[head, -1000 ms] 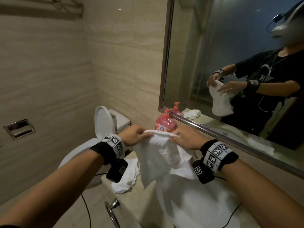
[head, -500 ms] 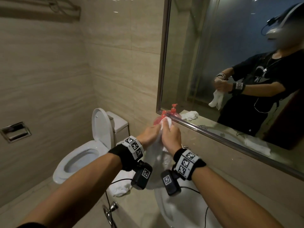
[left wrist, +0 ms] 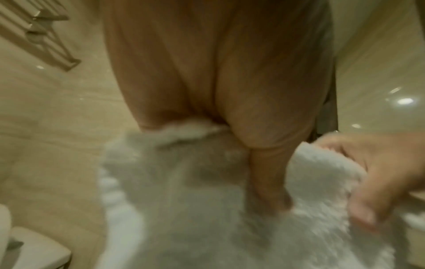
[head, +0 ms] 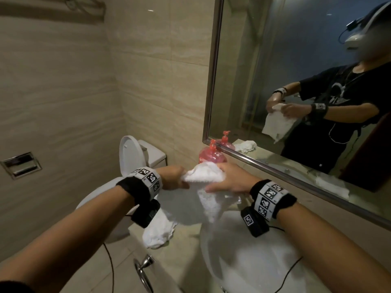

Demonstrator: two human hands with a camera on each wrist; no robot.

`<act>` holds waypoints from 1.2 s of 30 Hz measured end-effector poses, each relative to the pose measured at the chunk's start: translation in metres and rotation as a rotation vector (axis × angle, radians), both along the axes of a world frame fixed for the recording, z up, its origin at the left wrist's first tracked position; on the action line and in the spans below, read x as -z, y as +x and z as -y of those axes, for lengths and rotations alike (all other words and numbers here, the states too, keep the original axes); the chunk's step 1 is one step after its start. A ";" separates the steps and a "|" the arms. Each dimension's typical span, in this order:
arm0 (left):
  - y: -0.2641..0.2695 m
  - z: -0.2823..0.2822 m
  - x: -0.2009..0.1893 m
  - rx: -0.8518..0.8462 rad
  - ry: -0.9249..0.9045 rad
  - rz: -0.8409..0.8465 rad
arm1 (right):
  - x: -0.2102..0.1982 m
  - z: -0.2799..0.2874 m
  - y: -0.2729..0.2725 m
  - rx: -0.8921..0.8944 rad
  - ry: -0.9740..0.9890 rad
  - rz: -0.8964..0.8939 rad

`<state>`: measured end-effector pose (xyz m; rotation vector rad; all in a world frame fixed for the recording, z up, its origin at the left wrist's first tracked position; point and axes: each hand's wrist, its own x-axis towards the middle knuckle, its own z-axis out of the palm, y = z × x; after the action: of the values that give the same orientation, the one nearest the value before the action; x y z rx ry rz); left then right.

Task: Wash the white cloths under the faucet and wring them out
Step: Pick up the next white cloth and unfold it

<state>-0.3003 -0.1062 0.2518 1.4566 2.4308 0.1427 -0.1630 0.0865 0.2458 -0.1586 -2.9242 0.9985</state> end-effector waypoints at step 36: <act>-0.001 -0.004 0.002 -0.096 0.012 0.191 | 0.010 -0.007 0.010 0.023 0.092 0.045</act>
<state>-0.3017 -0.1018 0.2502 1.2688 2.3475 0.3041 -0.1530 0.0932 0.2357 -0.2134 -2.9945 0.8669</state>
